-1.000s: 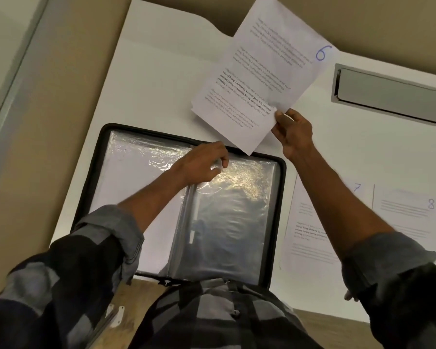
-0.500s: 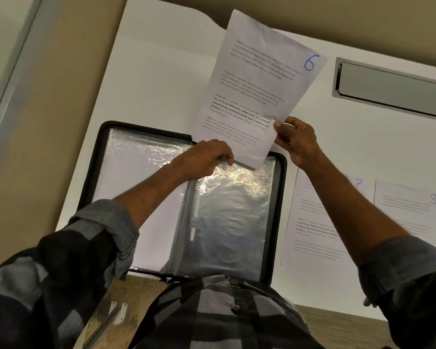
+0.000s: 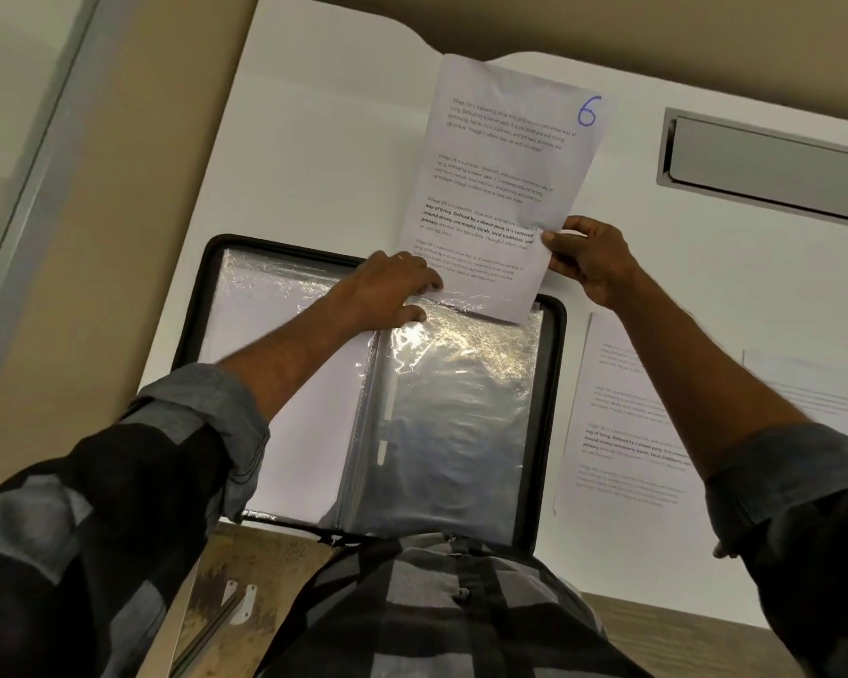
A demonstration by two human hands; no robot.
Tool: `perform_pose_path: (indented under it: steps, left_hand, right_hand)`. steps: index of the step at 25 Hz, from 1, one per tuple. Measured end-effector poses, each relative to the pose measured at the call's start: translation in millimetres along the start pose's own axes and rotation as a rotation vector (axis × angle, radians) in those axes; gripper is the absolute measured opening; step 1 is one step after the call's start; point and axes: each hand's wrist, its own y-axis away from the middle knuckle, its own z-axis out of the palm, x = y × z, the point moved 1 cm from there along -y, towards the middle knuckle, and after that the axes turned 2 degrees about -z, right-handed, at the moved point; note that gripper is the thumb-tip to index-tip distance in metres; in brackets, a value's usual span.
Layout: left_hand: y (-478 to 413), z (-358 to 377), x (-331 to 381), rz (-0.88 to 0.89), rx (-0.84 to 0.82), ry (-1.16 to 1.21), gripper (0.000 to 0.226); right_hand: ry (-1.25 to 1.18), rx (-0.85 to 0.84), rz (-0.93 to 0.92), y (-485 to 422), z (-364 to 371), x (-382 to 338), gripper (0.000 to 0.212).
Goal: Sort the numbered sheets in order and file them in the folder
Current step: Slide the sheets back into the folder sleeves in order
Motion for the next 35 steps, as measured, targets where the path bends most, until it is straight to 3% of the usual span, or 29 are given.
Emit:
perform_pose_path:
  steps: [4, 14, 19, 22, 25, 27, 31, 35]
  left_hand:
    - [-3.4, -9.3, -11.6, -0.02, 0.038, -0.092, 0.045]
    - [-24.2, -16.5, -20.4, 0.035, -0.206, 0.021, 0.033]
    - [-19.8, -23.2, -32.1, 0.041, -0.072, 0.231, 0.019]
    - [-17.5, -23.0, -31.6, 0.016, 0.005, 0.348, 0.031]
    - [-15.5, -18.9, -37.8, -0.156, 0.226, 0.547, 0.033]
    - [-16.8, -16.5, -43.3, -0.288, 0.353, 0.631, 0.046]
    - [-21.3, -9.7, -43.5, -0.454, 0.336, 0.835, 0.083]
    - [-19.3, -2.2, -41.2, -0.424, 0.289, 0.887, 0.074]
  right_hand:
    - [0.002, -0.01, 0.024, -3.8, -2.1, 4.7, 0.019]
    - [0.036, -0.075, -0.012, -12.5, 0.8, 11.0, 0.023]
    - [0.052, -0.09, -0.016, -12.7, -0.1, 14.5, 0.021]
    - [0.051, -0.116, -0.018, -12.3, -1.2, 16.0, 0.024]
    - [0.056, -0.161, 0.013, -11.1, -1.3, 17.5, 0.026]
    - [0.072, -0.193, 0.048, -9.9, -0.8, 19.3, 0.034]
    - [0.066, -0.228, 0.088, -2.2, -0.4, 24.5, 0.022]
    - [0.107, -0.245, 0.068, 5.2, -2.6, 20.0, 0.03]
